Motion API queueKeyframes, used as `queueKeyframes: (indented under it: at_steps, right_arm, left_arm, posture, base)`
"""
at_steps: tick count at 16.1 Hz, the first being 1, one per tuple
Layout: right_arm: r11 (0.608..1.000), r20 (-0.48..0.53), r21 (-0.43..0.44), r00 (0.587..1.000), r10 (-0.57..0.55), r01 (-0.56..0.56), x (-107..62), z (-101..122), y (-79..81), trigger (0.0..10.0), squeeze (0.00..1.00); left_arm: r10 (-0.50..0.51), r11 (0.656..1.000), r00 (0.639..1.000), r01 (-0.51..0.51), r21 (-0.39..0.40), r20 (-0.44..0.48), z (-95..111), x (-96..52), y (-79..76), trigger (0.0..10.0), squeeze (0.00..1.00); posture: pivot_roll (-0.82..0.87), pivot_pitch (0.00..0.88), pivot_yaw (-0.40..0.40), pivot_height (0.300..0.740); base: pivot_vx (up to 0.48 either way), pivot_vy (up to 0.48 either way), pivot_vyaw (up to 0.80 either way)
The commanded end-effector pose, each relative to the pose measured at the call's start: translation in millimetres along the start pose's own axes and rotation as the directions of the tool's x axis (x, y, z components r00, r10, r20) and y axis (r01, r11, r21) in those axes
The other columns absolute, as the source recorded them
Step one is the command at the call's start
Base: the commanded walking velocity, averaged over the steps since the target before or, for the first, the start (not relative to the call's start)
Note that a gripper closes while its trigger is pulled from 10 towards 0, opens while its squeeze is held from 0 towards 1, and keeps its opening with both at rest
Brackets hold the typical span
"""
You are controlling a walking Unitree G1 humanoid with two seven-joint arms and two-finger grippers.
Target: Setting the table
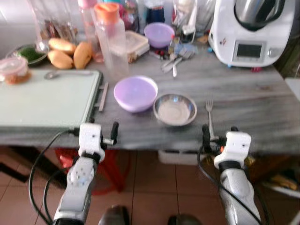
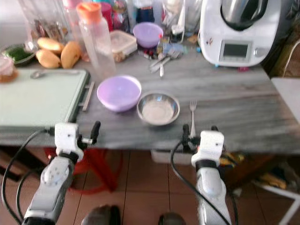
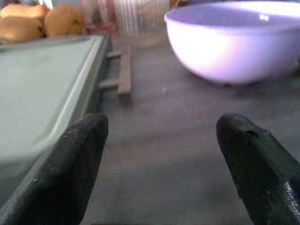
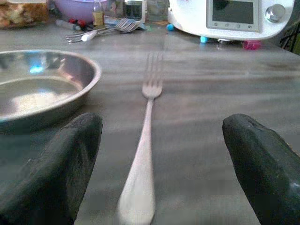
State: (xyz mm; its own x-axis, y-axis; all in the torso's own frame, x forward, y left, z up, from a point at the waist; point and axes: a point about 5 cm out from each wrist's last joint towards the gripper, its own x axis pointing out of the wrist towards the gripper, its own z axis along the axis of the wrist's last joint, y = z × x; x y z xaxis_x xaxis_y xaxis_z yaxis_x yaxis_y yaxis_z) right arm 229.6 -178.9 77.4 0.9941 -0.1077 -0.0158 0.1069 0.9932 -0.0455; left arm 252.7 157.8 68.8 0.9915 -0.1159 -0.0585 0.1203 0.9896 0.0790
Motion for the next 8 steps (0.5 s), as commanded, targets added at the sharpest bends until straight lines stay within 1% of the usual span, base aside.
queueKeyframes:
  at_steps: [1,3,6,8]
  right_arm:
    - [1.000,-0.017,-0.001,1.000,-0.007,0.007,-3.8,-4.5,-1.3,10.0,0.00]
    - [1.000,-0.025,-0.007,1.000,0.010,-0.010,-7.2,-6.3,2.3,10.0,0.00]
    - [1.000,-0.028,-0.013,0.999,0.021,-0.021,-8.5,-8.2,4.7,10.0,0.00]
    - [1.000,-0.036,-0.016,0.999,0.022,-0.022,-6.0,-11.8,4.4,10.0,0.00]
  left_arm:
    - [0.004,1.000,1.000,-0.003,0.003,-0.009,-2.4,-4.3,0.2,10.0,0.00]
    - [0.003,1.000,1.000,-0.003,-0.005,-0.012,-3.3,-8.5,1.6,10.0,0.00]
    - [-0.026,1.000,1.000,0.025,-0.008,-0.011,-3.2,-12.4,-1.9,10.0,0.00]
    - [-0.048,0.999,0.999,0.048,-0.024,-0.010,-3.6,-8.8,-6.9,10.0,0.00]
  posture:
    - [-0.04,0.000,0.030,0.740]
    - [-0.03,0.000,0.026,0.740]
    - [-0.03,0.000,0.023,0.740]
    - [-0.02,0.000,0.016,0.740]
  base:
    - [-0.480,0.000,0.00]
    - [-0.396,0.000,0.00]
    - [-0.336,0.000,0.00]
    - [0.000,0.000,0.00]
